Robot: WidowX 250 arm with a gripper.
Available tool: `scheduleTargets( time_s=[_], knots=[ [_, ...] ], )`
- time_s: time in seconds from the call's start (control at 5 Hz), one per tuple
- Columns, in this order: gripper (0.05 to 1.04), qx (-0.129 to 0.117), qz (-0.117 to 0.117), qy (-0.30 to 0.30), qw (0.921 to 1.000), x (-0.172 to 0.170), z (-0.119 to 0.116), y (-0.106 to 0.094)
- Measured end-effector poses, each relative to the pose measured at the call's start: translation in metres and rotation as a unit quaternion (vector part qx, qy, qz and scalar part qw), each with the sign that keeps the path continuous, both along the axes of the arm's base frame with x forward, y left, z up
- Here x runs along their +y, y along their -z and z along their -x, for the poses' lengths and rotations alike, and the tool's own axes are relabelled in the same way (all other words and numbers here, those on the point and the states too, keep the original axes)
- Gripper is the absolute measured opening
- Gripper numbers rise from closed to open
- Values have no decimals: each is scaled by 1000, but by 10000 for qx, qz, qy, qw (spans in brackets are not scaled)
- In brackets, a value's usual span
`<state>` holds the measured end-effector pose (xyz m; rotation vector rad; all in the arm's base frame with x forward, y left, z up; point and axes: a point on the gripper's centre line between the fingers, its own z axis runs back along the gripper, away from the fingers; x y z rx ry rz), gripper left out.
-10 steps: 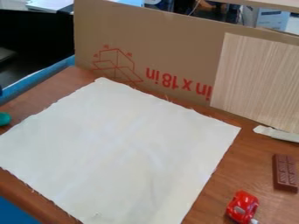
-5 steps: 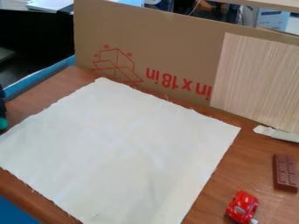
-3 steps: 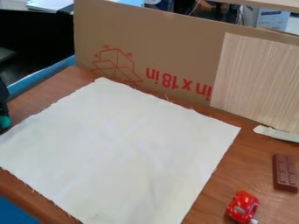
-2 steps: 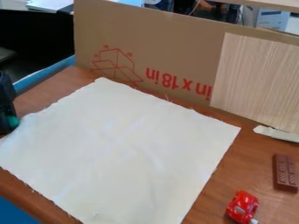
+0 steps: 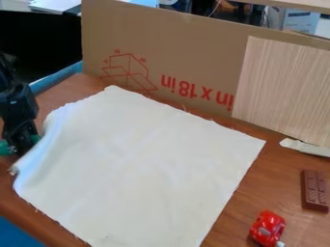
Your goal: Put the blue object to the top right of the cloth
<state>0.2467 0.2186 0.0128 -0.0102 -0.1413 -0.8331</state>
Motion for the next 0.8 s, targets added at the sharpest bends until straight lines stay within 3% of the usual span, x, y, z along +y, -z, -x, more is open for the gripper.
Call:
scheduleTargets(
  time_s=[0.2, 0.4, 0.6, 0.8],
  knots=[
    [449, -194, -441, -524, 9975, -9, 3, -26],
    [449, 6, -494, -954, 9942, -9, 9, -41],
    [449, 169, -29, -941, 9954, -21, 9, -47],
    [449, 434, 330, -894, 9945, -57, 6, -36]
  ],
)
